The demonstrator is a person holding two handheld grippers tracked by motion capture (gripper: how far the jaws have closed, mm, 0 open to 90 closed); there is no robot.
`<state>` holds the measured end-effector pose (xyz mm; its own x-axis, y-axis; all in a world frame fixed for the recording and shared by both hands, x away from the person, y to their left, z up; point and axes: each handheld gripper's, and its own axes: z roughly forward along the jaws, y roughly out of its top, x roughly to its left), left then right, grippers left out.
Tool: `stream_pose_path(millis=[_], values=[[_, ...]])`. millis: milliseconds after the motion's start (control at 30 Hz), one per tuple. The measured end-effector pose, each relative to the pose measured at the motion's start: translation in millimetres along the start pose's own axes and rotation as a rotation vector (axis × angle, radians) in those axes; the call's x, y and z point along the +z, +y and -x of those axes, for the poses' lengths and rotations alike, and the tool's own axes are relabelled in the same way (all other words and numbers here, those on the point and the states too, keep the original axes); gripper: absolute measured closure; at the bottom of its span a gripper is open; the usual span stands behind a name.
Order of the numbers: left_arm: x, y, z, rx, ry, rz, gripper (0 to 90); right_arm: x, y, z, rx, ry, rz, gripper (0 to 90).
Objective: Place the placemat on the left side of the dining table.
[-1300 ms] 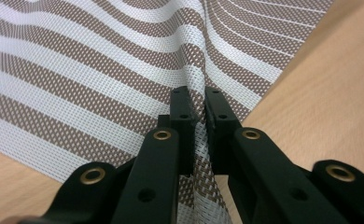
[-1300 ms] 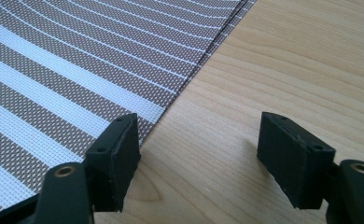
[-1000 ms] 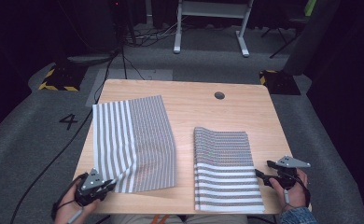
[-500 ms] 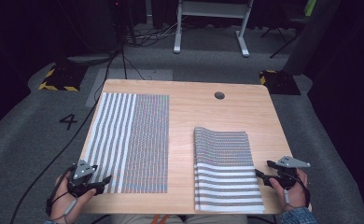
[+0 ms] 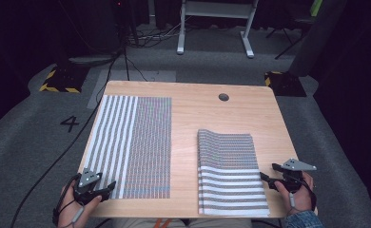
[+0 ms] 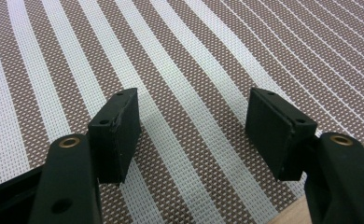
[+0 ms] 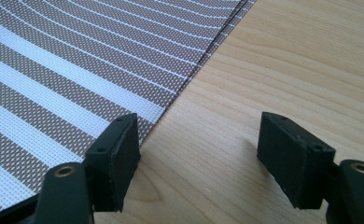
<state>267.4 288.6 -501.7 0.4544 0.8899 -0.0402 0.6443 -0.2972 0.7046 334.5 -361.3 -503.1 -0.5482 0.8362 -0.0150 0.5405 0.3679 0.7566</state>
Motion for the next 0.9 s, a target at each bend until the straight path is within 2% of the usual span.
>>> stream_pose_path(millis=[233,333,400,467,500,533,600,700,767,800,900], values=[[-2.3,-0.2,-3.5,0.025,-0.009,-0.017,35.2,0.0,0.0,0.1,0.0,0.0,0.0,29.9],[-5.5,0.4,-1.9,0.038,0.001,-0.009,29.0,0.0,0.0,0.0,0.0,0.0,0.0,29.9],[-8.9,3.2,2.4,0.037,0.002,0.02,26.4,0.0,0.0,0.0,0.0,0.0,0.0,29.9],[-13.5,7.9,8.4,0.057,0.004,0.036,25.6,0.0,0.0,0.1,0.0,0.001,0.0,29.9],[-19.6,12.2,16.1,0.076,0.009,0.046,24.9,0.0,0.0,0.1,0.0,0.001,0.0,29.9],[-19.6,12.2,16.1,0.076,0.009,0.046,24.5,0.0,0.0,0.1,0.0,0.001,0.0,29.9],[-25.8,14.5,24.1,0.078,-0.013,0.059,24.2,0.0,0.0,0.0,0.001,0.0,0.0,29.9],[-35.0,12.9,36.3,0.08,-0.036,0.053,23.0,0.0,0.1,0.0,0.001,0.001,0.0,29.9],[-36.6,11.6,38.3,0.085,-0.041,0.049,21.9,-0.2,0.1,0.2,0.0,0.001,-0.002,29.9],[-41.7,7.5,40.6,0.087,-0.039,0.042,16.6,0.0,0.0,0.0,0.001,0.001,0.0,29.8],[-47.4,2.3,41.3,0.081,-0.05,0.045,15.8,0.0,0.0,0.1,0.0,0.0,0.0,29.9]])
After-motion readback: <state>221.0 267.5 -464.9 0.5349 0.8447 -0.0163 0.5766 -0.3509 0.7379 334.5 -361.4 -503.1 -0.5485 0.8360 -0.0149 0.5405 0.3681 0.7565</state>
